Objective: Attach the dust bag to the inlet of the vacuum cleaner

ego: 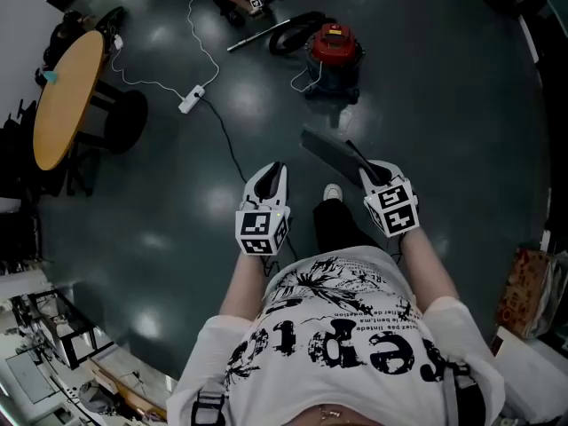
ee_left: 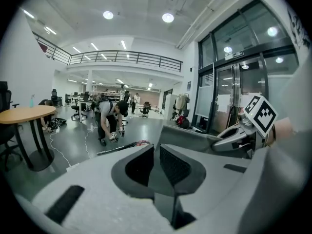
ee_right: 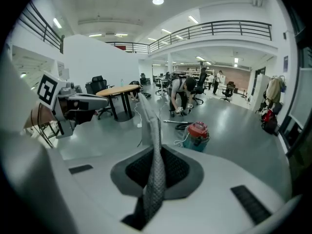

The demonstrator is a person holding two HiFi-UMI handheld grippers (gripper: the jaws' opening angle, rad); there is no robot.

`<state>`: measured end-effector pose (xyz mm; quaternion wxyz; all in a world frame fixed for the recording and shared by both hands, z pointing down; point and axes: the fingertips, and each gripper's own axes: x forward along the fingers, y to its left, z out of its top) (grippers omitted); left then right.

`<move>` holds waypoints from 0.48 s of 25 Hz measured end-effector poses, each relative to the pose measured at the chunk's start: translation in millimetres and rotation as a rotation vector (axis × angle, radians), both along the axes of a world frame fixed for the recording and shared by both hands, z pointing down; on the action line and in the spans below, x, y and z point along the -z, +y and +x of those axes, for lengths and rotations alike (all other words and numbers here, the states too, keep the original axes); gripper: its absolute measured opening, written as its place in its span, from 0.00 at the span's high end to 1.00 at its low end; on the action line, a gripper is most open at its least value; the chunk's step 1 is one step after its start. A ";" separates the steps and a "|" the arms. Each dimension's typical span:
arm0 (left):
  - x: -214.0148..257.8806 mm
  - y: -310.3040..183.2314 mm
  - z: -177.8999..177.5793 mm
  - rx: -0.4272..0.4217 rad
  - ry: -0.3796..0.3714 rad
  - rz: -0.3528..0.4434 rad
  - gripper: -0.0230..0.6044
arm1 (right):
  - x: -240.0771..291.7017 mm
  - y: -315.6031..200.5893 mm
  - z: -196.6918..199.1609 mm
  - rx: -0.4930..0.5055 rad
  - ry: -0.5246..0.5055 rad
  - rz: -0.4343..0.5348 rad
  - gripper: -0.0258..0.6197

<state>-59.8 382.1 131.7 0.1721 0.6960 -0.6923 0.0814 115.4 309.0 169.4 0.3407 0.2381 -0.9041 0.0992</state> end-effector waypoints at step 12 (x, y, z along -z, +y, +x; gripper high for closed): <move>7.5 -213.1 -74.2 0.001 -0.027 -0.024 0.89 | -0.3 -190.2 -67.6 0.022 0.020 -0.017 0.92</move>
